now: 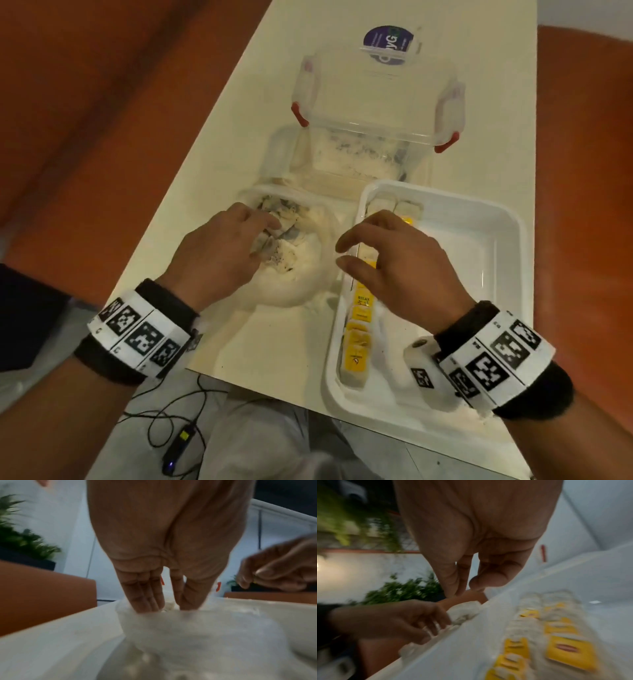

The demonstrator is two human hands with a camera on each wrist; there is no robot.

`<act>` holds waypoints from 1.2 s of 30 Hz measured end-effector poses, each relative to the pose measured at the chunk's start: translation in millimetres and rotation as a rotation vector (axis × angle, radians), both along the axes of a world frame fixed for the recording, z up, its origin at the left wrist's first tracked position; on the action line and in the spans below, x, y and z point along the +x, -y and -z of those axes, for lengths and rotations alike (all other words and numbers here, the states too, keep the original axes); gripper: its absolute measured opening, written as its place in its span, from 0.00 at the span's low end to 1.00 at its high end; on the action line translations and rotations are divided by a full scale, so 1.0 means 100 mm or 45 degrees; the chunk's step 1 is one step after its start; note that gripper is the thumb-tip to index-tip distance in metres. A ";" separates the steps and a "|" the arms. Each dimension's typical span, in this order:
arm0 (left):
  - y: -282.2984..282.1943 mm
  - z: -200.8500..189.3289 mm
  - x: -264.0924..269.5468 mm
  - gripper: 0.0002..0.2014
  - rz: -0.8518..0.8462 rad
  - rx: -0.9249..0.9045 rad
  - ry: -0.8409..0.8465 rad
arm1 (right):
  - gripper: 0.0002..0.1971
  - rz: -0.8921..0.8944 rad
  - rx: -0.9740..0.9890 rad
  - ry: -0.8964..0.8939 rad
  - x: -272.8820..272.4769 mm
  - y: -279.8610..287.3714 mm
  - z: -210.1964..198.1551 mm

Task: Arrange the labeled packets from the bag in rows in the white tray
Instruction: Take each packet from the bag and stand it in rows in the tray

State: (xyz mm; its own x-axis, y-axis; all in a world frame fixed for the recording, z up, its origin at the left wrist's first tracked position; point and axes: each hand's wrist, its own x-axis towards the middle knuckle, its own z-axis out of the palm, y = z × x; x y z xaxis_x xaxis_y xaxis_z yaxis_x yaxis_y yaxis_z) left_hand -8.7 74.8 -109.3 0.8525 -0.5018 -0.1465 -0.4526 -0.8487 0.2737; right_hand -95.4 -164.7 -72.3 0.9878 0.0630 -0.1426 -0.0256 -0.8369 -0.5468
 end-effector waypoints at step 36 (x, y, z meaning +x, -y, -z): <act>0.05 -0.10 0.16 0.08 -0.744 -1.493 -1.664 | 0.17 0.046 0.343 0.019 0.36 -0.23 0.03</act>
State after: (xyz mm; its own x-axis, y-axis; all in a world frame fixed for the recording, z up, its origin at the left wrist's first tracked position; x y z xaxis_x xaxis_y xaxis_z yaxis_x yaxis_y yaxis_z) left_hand 6.8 69.7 -99.5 0.5782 -0.5397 -0.6120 0.7513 0.0597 0.6572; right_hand -59.6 -141.2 -75.5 0.9919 0.0616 -0.1112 -0.0431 -0.6599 -0.7502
